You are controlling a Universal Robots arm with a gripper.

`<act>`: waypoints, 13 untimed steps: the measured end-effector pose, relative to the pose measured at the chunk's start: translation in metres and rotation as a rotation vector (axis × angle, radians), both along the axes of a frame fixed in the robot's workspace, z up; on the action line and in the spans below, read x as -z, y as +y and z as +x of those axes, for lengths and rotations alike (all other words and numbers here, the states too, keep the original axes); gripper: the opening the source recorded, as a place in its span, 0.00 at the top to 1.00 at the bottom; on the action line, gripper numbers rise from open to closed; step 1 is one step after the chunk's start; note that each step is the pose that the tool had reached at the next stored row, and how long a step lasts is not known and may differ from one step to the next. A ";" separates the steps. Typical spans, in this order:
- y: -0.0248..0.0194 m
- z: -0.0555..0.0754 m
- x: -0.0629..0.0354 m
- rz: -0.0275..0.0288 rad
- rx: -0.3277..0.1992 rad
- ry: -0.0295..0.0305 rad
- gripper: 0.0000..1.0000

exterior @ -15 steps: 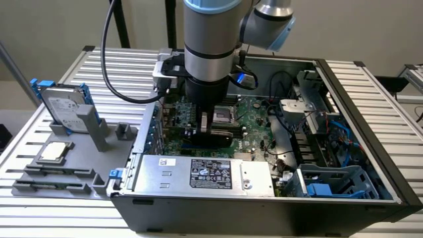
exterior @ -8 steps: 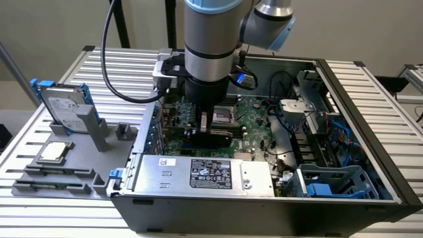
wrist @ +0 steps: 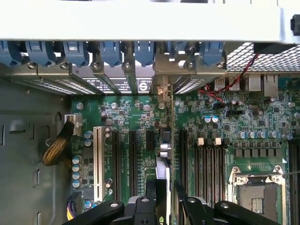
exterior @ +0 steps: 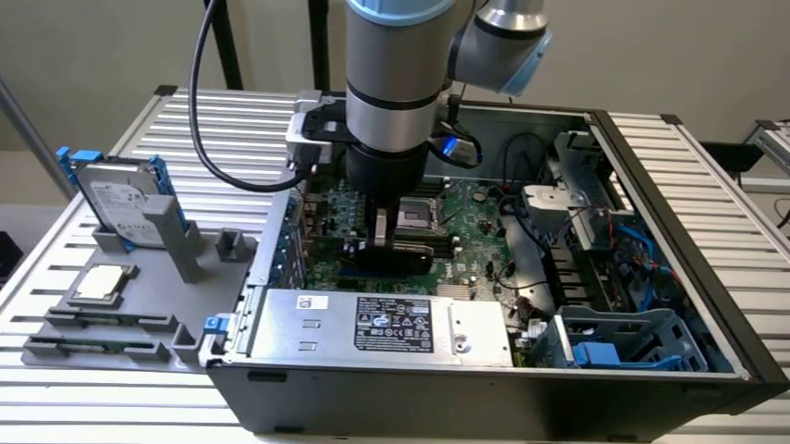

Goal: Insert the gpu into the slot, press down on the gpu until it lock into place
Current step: 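Insert the gpu into the slot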

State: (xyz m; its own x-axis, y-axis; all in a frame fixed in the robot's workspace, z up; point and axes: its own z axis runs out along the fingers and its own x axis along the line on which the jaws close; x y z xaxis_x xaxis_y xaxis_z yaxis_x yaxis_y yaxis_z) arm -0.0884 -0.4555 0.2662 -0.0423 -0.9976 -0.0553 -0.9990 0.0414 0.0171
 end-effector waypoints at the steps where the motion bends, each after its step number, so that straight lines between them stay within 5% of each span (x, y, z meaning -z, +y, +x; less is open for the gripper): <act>1: 0.0001 0.000 -0.0003 0.0000 0.000 0.0011 0.74; 13: 0.0011 0.002 -0.0023 -0.0002 0.001 0.0066 0.74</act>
State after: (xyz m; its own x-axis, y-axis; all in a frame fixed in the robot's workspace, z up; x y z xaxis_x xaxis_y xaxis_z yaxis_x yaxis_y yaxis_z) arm -0.0868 -0.4543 0.2686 -0.0432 -0.9976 -0.0547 -0.9988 0.0420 0.0237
